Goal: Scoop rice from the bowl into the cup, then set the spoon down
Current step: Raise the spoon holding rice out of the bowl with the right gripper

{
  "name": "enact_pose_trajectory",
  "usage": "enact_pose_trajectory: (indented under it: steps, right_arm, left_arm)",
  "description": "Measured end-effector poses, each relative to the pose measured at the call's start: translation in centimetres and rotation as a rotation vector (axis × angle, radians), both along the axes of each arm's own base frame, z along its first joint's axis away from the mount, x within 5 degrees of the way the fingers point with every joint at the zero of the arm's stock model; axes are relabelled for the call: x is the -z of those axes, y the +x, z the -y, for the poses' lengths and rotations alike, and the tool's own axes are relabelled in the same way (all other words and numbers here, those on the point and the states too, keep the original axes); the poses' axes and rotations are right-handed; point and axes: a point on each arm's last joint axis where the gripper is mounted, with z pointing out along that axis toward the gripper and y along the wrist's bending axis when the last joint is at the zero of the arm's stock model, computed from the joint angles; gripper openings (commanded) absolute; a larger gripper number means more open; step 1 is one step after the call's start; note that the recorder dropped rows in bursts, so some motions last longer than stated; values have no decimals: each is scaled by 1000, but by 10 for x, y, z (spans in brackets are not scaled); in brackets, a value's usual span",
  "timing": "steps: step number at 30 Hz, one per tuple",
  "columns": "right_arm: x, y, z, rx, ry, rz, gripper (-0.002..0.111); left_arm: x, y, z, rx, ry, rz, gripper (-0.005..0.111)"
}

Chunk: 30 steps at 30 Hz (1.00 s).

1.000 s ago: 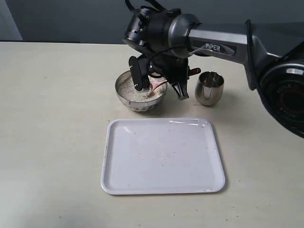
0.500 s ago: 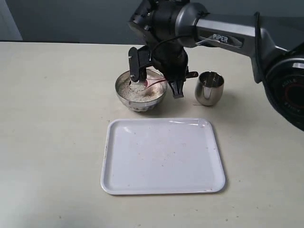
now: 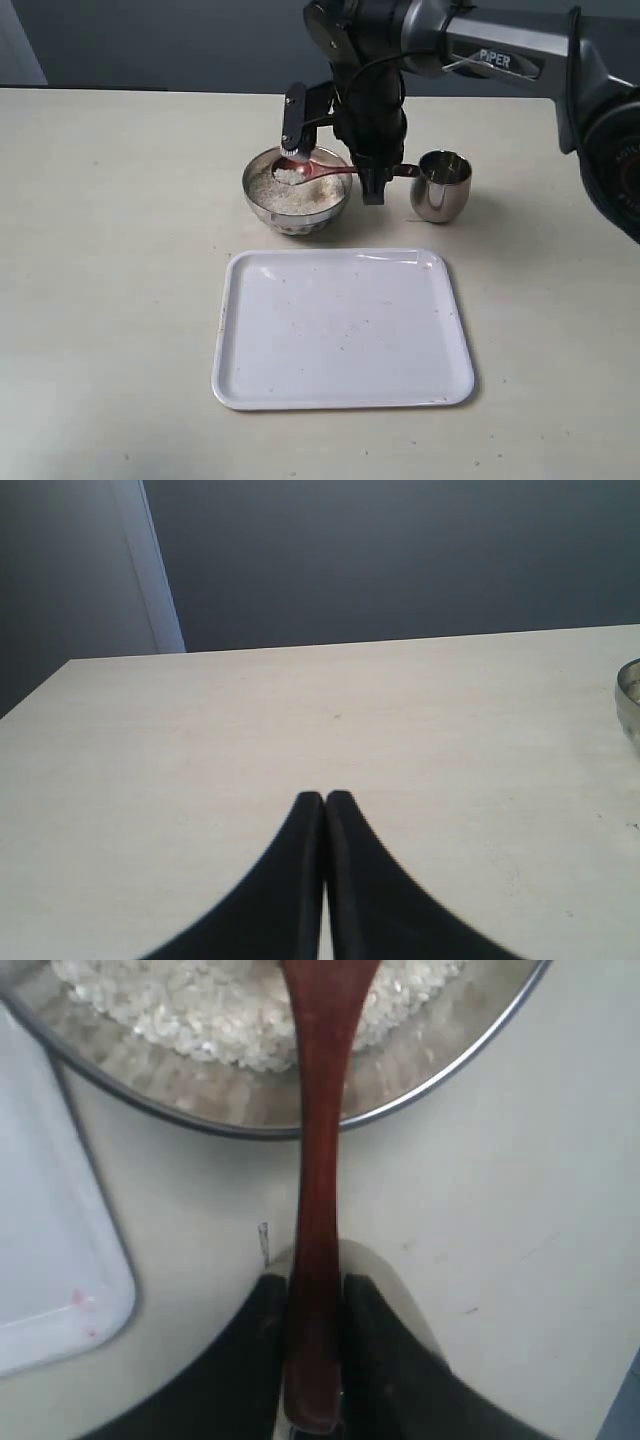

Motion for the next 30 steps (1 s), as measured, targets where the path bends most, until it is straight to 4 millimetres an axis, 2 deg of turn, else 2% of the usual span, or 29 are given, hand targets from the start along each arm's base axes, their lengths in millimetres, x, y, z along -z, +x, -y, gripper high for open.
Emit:
enact_pose_trajectory:
  steps: [24, 30]
  right_arm:
    - [-9, 6, 11, 81, 60, -9, -1]
    - [-18, 5, 13, 91, 77, 3, -1]
  left_arm:
    - [0, 0, 0, 0, 0, 0, 1]
    - [0, 0, 0, 0, 0, 0, 1]
